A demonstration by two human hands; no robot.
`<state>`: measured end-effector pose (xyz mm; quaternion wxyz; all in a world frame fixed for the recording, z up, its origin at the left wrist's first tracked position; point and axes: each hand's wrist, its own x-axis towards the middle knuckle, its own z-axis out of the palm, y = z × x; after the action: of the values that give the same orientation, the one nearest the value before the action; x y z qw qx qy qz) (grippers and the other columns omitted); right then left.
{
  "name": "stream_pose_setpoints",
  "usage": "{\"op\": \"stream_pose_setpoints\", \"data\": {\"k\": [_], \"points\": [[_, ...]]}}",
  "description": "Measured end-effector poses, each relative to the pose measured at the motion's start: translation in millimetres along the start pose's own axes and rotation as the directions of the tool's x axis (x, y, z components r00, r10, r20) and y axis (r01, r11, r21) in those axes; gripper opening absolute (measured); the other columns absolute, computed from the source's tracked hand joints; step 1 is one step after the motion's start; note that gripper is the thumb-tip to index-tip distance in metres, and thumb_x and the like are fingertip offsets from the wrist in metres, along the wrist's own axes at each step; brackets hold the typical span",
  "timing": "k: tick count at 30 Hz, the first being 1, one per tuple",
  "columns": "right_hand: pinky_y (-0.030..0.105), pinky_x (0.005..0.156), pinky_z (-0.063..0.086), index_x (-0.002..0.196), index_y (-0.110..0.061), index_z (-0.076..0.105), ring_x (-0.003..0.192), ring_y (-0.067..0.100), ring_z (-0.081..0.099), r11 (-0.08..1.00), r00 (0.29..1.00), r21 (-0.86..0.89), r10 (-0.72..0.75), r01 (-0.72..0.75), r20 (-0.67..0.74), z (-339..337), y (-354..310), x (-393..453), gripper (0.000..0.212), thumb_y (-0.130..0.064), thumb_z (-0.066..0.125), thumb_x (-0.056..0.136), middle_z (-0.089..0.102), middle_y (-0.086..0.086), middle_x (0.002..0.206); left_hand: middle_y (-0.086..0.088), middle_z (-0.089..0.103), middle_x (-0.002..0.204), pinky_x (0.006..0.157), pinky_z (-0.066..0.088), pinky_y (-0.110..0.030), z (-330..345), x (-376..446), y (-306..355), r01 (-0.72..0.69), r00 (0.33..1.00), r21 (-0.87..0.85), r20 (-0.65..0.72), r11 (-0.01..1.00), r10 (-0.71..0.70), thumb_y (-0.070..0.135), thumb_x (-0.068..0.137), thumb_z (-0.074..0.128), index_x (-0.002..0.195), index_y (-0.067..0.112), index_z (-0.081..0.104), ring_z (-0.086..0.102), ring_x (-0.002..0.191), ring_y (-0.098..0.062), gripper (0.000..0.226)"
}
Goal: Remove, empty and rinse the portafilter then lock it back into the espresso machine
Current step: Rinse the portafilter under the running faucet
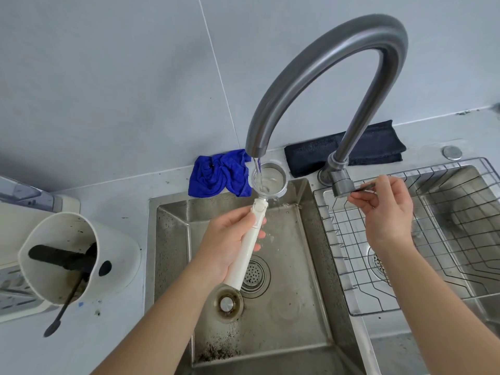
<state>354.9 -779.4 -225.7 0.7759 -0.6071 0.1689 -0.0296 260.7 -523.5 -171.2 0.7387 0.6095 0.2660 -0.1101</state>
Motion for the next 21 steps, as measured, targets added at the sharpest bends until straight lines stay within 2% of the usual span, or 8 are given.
{"op": "stream_pose_setpoints", "data": {"k": [5,10,14,17,21], "points": [[0.030,0.071,0.060,0.083,-0.021,0.056,0.068,0.018,0.069,0.999,0.999,-0.028,-0.028,0.028,0.017,0,0,-1,0.021,-0.037,0.057,0.096,0.066,-0.007,0.069,-0.004,0.075,0.088,0.054,0.054,-0.027,-8,-5,-2,-0.007,1.000,0.052,-0.007,0.999,0.007,0.013,0.091,0.062,0.087,0.029,0.079,0.069,0.071,-0.017,0.023],[0.031,0.073,0.060,0.082,-0.023,0.058,0.070,0.019,0.069,0.998,0.999,-0.049,-0.041,0.042,0.029,0,-1,-2,0.020,-0.038,0.057,0.096,0.067,-0.007,0.070,0.003,0.076,0.092,0.059,0.056,-0.027,-18,-6,1,-0.041,0.999,0.116,-0.004,0.992,0.041,0.016,0.090,0.064,0.090,0.038,0.077,0.072,0.077,-0.017,0.025],[0.031,0.074,0.060,0.081,-0.024,0.059,0.070,0.019,0.069,0.998,0.999,-0.045,-0.043,0.044,0.033,0,-1,-2,0.020,-0.041,0.058,0.093,0.066,-0.006,0.072,0.002,0.075,0.094,0.064,0.058,-0.028,-26,-5,3,-0.117,0.992,0.181,-0.019,0.977,0.123,0.014,0.090,0.065,0.092,0.043,0.075,0.072,0.082,-0.019,0.032],[0.031,0.074,0.060,0.079,-0.027,0.059,0.070,0.019,0.070,0.998,0.998,-0.045,-0.043,0.044,0.037,-1,-1,-2,0.020,-0.042,0.059,0.092,0.067,-0.007,0.071,0.002,0.075,0.094,0.064,0.057,-0.026,-31,-4,6,-0.188,0.980,0.252,-0.015,0.949,0.198,0.011,0.089,0.065,0.093,0.044,0.074,0.071,0.081,-0.015,0.035],[0.032,0.074,0.060,0.078,-0.029,0.060,0.071,0.020,0.070,0.997,0.998,-0.055,-0.043,0.044,0.036,-2,0,-1,0.021,-0.044,0.059,0.093,0.068,-0.007,0.072,0.016,0.074,0.093,0.068,0.053,-0.018,-38,-3,9,-0.270,0.956,0.385,0.001,0.882,0.293,0.010,0.087,0.067,0.091,0.053,0.071,0.070,0.084,-0.009,0.044]]}}
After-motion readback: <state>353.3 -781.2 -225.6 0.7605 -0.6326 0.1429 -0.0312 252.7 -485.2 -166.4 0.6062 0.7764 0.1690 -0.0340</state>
